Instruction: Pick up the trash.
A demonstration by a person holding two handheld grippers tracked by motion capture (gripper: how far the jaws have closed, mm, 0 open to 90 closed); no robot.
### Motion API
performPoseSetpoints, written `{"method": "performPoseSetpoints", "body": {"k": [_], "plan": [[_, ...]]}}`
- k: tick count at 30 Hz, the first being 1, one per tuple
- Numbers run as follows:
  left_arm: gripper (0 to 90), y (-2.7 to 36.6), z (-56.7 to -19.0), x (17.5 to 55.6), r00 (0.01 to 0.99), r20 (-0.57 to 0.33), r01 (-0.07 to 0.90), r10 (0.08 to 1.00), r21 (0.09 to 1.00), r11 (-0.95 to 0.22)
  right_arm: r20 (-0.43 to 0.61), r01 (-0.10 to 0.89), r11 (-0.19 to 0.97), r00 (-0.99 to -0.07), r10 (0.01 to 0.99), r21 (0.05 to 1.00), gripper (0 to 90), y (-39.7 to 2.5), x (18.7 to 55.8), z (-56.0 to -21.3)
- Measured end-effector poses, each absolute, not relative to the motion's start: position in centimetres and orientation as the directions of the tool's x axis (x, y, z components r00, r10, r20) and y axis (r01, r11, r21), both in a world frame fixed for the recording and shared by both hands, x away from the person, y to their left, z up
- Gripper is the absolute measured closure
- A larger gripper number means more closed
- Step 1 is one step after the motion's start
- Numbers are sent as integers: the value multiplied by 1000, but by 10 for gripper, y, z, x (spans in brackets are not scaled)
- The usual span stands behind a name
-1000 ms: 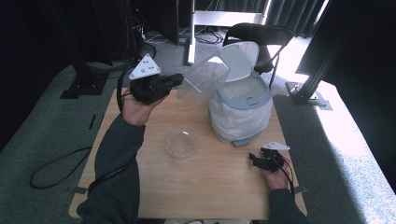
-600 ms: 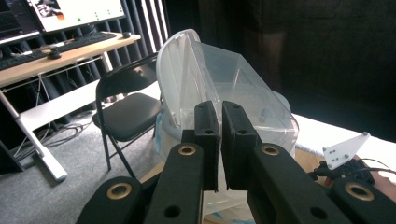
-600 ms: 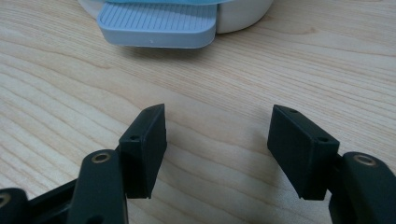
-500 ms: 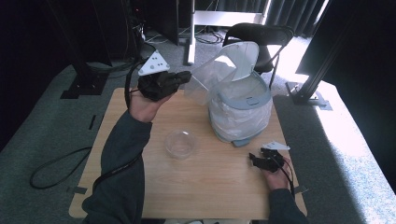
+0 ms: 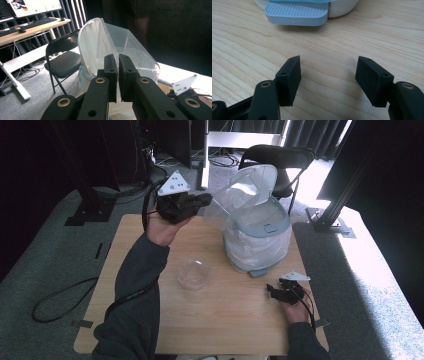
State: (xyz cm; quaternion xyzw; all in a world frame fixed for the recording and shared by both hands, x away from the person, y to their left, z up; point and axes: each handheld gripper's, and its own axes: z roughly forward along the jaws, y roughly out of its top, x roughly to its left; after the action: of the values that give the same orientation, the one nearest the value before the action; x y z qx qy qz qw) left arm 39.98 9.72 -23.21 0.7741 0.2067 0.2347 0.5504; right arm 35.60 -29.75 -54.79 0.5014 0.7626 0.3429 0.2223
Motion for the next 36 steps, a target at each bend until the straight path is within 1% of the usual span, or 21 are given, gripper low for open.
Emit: {"method": "performPoseSetpoints", "body": {"k": [18,29,30,32,35,36], "plan": [[861,77,-226,421,817,126,73,562,945,-318,6,613,263,-400,917,745,361,-297,356,-548],[862,62,-217,431,826,101,77,555,955,-288,8,613,262,-401,916,745,360,-297,356,-548],[862,49,-219,436,824,110,79,556,949,-306,7,613,262,-401,916,746,359,-297,356,-548],[861,40,-220,438,830,109,81,548,947,-312,8,613,262,-401,916,745,359,-297,356,-548],[841,36,-220,439,833,109,78,543,947,-311,8,613,263,-402,916,745,359,-297,356,-548],[715,30,-220,439,835,108,78,539,947,-310,8,613,263,-402,916,745,359,-297,356,-548]]}}
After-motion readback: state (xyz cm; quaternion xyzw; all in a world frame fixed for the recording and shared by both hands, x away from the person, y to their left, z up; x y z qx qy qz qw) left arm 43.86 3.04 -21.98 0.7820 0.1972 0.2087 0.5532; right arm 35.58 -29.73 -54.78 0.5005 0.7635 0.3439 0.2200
